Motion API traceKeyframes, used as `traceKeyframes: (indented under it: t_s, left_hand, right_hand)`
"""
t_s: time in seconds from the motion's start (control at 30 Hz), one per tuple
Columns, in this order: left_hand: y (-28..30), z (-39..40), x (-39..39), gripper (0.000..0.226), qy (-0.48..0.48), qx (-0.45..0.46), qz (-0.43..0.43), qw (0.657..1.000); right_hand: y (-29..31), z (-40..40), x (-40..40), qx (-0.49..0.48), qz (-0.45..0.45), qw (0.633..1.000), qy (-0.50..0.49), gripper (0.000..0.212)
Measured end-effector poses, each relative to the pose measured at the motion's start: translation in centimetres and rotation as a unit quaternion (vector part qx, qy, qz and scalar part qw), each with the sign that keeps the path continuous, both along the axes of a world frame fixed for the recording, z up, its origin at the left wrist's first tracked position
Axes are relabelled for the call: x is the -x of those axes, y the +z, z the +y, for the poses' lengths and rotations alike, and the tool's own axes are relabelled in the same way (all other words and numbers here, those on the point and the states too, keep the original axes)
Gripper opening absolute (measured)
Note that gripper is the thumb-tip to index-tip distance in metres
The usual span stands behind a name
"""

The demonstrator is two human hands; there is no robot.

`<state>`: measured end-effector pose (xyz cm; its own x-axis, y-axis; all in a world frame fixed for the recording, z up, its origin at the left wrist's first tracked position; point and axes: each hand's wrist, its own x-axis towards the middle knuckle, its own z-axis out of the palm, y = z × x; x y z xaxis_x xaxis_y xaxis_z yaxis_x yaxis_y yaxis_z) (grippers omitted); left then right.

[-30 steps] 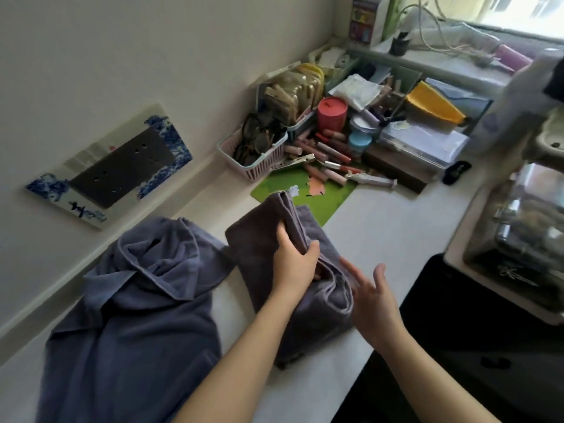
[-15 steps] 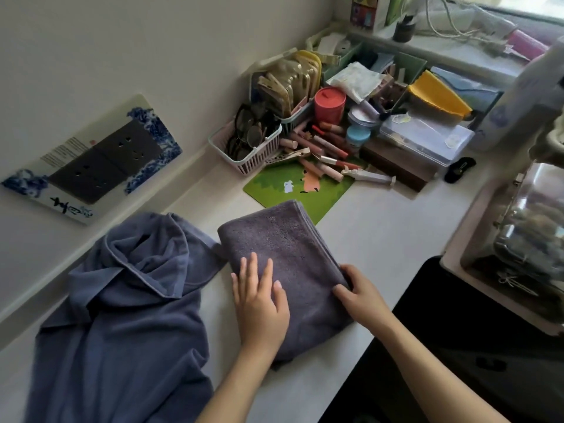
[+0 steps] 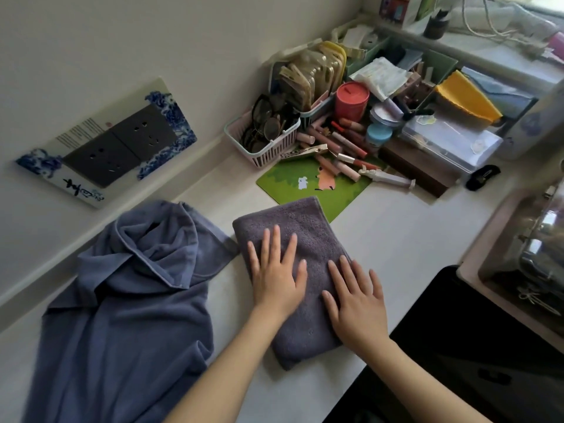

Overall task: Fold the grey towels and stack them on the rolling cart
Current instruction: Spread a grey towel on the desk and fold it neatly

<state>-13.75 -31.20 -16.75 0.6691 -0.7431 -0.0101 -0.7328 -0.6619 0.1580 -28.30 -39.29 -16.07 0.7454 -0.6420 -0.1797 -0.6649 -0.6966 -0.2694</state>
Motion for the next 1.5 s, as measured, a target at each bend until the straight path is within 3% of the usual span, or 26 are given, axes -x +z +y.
traceKeyframes:
  t_s: [0.13,0.3,0.37,0.43,0.53,0.6,0.67,0.77,0.83,0.93,1.03,1.2,1.5]
  left_hand:
    - [-1.0,-1.0,-2.2,0.066,-0.009,-0.081,0.004,0.997]
    - [0.3,-0.7,-0.9,0.073,0.062,-0.172,0.003,0.983]
    - [2.0,-0.4,-0.3,0.076,0.086,-0.244,0.010,0.966]
    - [3.8,1.0,-0.7,0.066,0.095,-0.240,0.018,0.966]
    - [4.8,4.2,-2.0,0.044,0.121,-0.178,0.017,0.977]
    - [4.2,6.4,-2.3,0.047,0.161,-0.117,0.079,0.977]
    - [2.8,7.6,-1.9,0.059,0.229,0.008,0.224,0.947]
    - [1.6,8.1,-1.1,0.073,0.326,0.118,0.308,0.886]
    - [1.2,8.4,-0.6,0.070,0.381,0.127,0.334,0.853]
    - [1.4,9.4,0.3,0.046,0.398,0.149,0.362,0.829]
    - [2.3,11.9,1.8,0.029,0.423,0.218,0.339,0.811]
    - [5.0,17.6,3.7,0.030,0.493,0.293,0.261,0.777]
    - [10.9,32.5,9.5,0.032,0.642,0.428,0.102,0.628]
  right_hand:
    - [-1.2,-0.8,0.5,-0.029,0.037,0.999,0.021,0.059]
    - [-0.9,-3.4,-0.6,-0.001,0.051,0.997,0.059,0.060]
    - [-0.4,-5.5,-1.3,0.029,0.065,0.997,0.041,0.066]
    - [0.3,-7.0,-1.8,0.042,0.067,0.997,-0.012,0.069]
    - [1.2,-6.9,-0.5,0.011,-0.006,0.994,-0.108,0.064]
    - [1.4,-5.4,1.2,-0.058,-0.036,0.986,-0.149,0.067]
    - [1.3,-3.8,2.5,-0.129,-0.046,0.976,-0.172,0.074]
    - [0.6,-2.9,3.0,-0.166,-0.076,0.967,-0.177,0.070]
    - [0.3,-2.9,2.6,-0.188,-0.098,0.961,-0.180,0.064]
    - [0.2,-3.4,1.9,-0.223,-0.120,0.951,-0.178,0.046]
    - [0.8,-3.2,0.6,-0.245,-0.093,0.957,-0.126,0.036]
    - [3.1,-0.3,-3.4,-0.295,-0.106,0.950,-0.011,0.035]
    - [9.8,13.2,-12.0,-0.366,-0.118,0.885,0.262,0.039]
